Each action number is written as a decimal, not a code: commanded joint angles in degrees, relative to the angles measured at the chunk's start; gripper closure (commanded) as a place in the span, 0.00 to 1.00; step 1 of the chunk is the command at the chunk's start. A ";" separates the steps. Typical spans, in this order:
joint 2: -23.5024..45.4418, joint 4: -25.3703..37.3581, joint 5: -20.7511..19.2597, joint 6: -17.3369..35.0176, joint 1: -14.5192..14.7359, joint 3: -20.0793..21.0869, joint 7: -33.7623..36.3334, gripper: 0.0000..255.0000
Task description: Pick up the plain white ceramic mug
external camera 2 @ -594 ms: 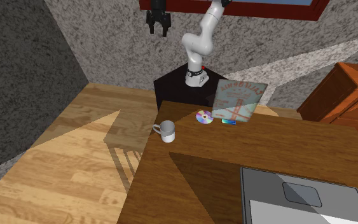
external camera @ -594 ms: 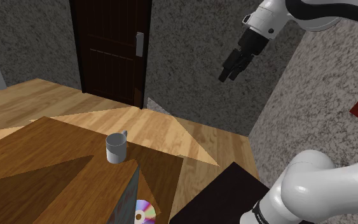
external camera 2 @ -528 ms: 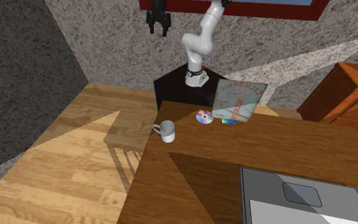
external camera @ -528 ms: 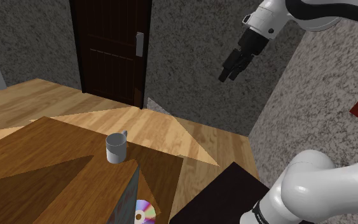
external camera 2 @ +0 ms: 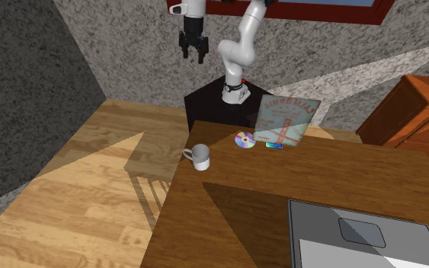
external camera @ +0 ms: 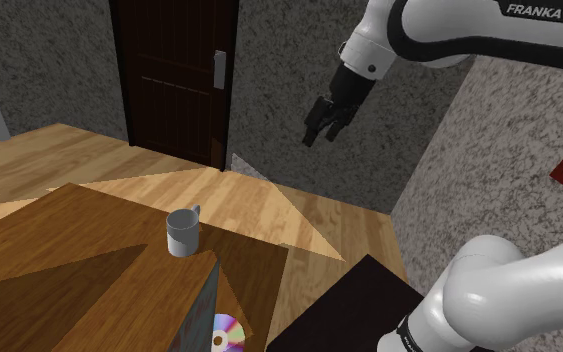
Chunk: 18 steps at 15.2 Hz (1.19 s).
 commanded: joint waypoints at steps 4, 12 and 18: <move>7.27 0.32 0.53 6.21 0.41 5.57 5.90 0.00; 21.77 4.86 -2.17 14.30 0.20 13.97 16.43 0.00; 34.84 11.37 -8.26 18.30 0.29 19.06 25.98 0.00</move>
